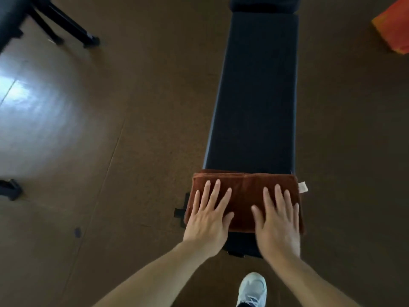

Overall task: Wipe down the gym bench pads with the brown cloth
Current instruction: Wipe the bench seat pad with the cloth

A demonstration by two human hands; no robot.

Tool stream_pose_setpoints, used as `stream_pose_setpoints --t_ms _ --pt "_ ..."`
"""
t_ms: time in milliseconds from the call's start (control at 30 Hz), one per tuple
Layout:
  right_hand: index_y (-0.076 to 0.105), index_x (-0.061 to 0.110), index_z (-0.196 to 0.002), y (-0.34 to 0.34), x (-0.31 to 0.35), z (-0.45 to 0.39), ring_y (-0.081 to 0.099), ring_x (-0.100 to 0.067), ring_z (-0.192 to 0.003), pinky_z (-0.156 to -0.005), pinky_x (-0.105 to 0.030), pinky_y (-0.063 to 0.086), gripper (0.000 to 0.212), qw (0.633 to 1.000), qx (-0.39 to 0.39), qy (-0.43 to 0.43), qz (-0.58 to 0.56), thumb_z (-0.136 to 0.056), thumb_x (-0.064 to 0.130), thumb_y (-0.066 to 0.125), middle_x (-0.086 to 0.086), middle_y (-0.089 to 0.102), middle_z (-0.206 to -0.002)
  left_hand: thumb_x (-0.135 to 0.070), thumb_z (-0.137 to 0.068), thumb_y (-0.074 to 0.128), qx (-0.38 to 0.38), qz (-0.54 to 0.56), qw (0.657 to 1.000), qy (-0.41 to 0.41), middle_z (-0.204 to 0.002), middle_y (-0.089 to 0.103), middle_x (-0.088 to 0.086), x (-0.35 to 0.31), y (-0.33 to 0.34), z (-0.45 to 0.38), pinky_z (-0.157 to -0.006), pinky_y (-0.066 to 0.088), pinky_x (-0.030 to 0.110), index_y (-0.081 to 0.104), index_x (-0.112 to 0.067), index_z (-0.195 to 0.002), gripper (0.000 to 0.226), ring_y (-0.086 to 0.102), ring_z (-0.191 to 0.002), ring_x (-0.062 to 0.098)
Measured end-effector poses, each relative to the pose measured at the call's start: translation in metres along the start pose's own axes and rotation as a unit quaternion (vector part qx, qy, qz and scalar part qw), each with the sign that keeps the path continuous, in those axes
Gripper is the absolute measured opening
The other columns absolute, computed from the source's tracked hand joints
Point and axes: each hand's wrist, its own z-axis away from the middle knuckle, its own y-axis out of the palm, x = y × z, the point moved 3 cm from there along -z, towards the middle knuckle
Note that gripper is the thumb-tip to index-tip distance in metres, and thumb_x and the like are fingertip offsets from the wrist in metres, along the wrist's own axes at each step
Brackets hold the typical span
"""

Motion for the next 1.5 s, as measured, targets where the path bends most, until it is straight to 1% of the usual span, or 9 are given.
stream_pose_setpoints --t_ms 67,167,433,667,867,1033,1267,1400,1500 --pt "0.017 0.02 -0.164 0.024 -0.004 0.0 0.003 -0.03 -0.159 -0.128 -0.052 0.004 0.073 0.999 0.028 -0.004 0.034 -0.105 0.062 0.009 -0.008 0.007 -0.172 -0.06 -0.105 0.013 0.017 -0.034 0.999 -0.018 -0.162 -0.041 -0.008 -0.006 0.015 -0.008 -0.125 -0.015 0.049 -0.03 -0.042 -0.153 0.067 -0.043 -0.146 0.016" --pt "0.011 0.021 -0.164 0.024 -0.006 -0.023 0.003 -0.031 -0.16 -0.127 -0.054 0.004 0.072 0.997 0.014 -0.041 0.056 -0.105 0.061 0.011 -0.009 0.006 -0.172 -0.065 -0.103 0.01 0.016 -0.045 0.997 -0.059 -0.159 -0.046 -0.008 -0.01 0.02 -0.02 -0.121 -0.023 0.047 -0.039 -0.044 -0.148 0.069 -0.046 -0.144 0.018" --pt "-0.01 0.031 -0.163 -0.021 0.008 -0.126 -0.032 -0.015 -0.153 -0.126 -0.045 -0.017 0.071 0.965 0.083 -0.232 0.087 -0.105 0.052 0.024 0.007 -0.024 -0.169 -0.062 -0.104 0.01 0.023 -0.037 0.997 -0.067 -0.16 -0.044 -0.002 -0.022 -0.007 -0.084 -0.122 -0.022 0.052 -0.033 -0.039 -0.153 0.069 -0.045 -0.145 0.024" --pt "-0.015 0.033 -0.162 -0.043 0.035 -0.2 -0.038 -0.005 -0.148 -0.122 -0.036 -0.024 0.075 0.962 0.144 -0.227 0.039 -0.103 0.029 0.032 0.015 -0.028 -0.167 -0.058 -0.105 0.021 0.008 -0.016 0.997 -0.08 -0.162 -0.041 0.002 -0.03 -0.032 -0.151 -0.119 -0.025 0.054 -0.029 -0.033 -0.156 0.076 -0.044 -0.145 0.027" --pt "-0.01 0.036 -0.163 -0.055 0.041 -0.247 -0.034 -0.003 -0.149 -0.124 -0.039 -0.021 0.077 0.944 0.16 -0.284 0.049 -0.102 0.031 0.036 0.017 -0.023 -0.168 -0.061 -0.103 0.019 -0.046 -0.005 0.994 -0.098 -0.165 -0.036 0.001 -0.03 -0.036 -0.18 -0.122 -0.019 0.054 -0.024 -0.031 -0.159 0.076 -0.04 -0.148 0.025" --pt "-0.005 0.04 -0.163 -0.066 0.043 -0.265 -0.034 -0.007 -0.15 -0.123 -0.04 -0.023 0.08 0.901 0.188 -0.374 0.11 -0.091 0.047 0.029 0.014 -0.023 -0.169 -0.062 -0.103 0.021 -0.103 0.045 0.981 -0.155 -0.168 -0.029 0.0 -0.045 -0.026 -0.17 -0.124 -0.016 0.052 -0.018 -0.029 -0.161 0.077 -0.036 -0.15 0.023" --pt "0.001 0.044 -0.162 -0.067 0.038 -0.211 -0.039 -0.002 -0.147 -0.119 -0.036 -0.029 0.076 0.8 0.282 -0.503 0.167 -0.098 0.039 0.04 0.017 -0.023 -0.167 -0.065 -0.103 0.015 -0.14 0.17 0.922 -0.319 -0.16 -0.044 -0.005 -0.115 0.03 -0.093 -0.12 -0.023 0.046 -0.028 -0.031 -0.156 0.077 -0.045 -0.145 0.018" --pt "0.017 0.046 -0.16 -0.049 0.031 -0.146 -0.033 0.002 -0.148 -0.122 -0.037 -0.026 0.062 0.764 0.325 -0.539 0.144 -0.101 0.039 0.035 0.021 -0.01 -0.168 -0.06 -0.103 0.027 -0.134 0.178 0.904 -0.365 -0.171 -0.02 0.002 -0.141 0.083 -0.031 -0.124 -0.003 0.048 -0.008 -0.023 -0.164 0.079 -0.02 -0.157 0.024" --pt "0.012 0.047 -0.159 -0.032 0.027 -0.106 -0.034 0.0 -0.149 -0.123 -0.041 -0.024 0.054 0.733 0.327 -0.569 0.177 -0.107 0.051 0.025 0.02 -0.012 -0.168 -0.059 -0.101 0.033 -0.126 0.165 0.898 -0.389 -0.173 -0.008 0.005 -0.14 0.113 0.007 -0.123 0.002 0.046 0.003 -0.019 -0.165 0.082 -0.006 -0.159 0.026"
